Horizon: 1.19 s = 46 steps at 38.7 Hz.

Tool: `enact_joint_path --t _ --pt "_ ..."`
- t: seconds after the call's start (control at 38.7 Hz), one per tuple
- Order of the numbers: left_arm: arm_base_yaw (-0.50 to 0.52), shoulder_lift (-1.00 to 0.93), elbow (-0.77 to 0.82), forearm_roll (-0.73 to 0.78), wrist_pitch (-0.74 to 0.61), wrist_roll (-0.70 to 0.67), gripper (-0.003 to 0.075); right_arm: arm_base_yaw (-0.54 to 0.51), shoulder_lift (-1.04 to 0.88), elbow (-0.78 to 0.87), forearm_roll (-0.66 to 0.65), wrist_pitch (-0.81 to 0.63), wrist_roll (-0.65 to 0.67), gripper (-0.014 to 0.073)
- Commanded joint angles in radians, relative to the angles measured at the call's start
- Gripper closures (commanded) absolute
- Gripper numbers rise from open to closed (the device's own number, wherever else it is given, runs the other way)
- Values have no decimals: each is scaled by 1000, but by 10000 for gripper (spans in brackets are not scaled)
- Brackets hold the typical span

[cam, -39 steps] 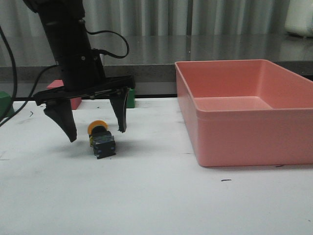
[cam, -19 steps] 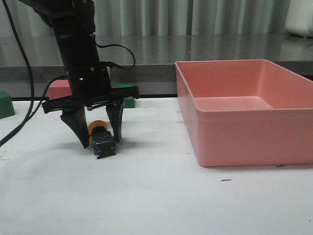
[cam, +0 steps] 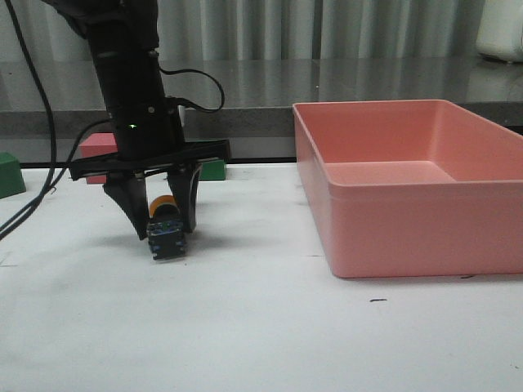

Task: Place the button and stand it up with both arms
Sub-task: 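Grasp the button body with the left gripper and lift it, then rotate the button cap-up and lower it onto the table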

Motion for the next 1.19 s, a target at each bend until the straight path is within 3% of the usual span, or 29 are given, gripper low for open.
enact_joint_path --t 0.0,0.34,0.57,0.67,0.9,1.03,1.16 --pt "-32 -134 0 67 -31 7 514 -7 11 -25 -18 -77 -7 664" --pt "-43 -450 365 191 -503 1 514 -7 11 -25 -18 -77 -7 664" --pt "8 -640 647 275 -811 -42 514 -7 11 -25 -18 -77 -7 664" --pt "45 -695 773 277 -1023 -42 514 -7 11 -25 -18 -77 -7 664" --pt "91 -710 1038 401 -1539 -30 514 -7 11 -25 -18 -77 -7 664" --pt "91 -674 1132 460 -1820 131 514 -7 11 -25 -18 -77 -7 664" --pt "91 -593 1167 444 -1951 191 512 -7 11 -25 -18 -77 -7 664"
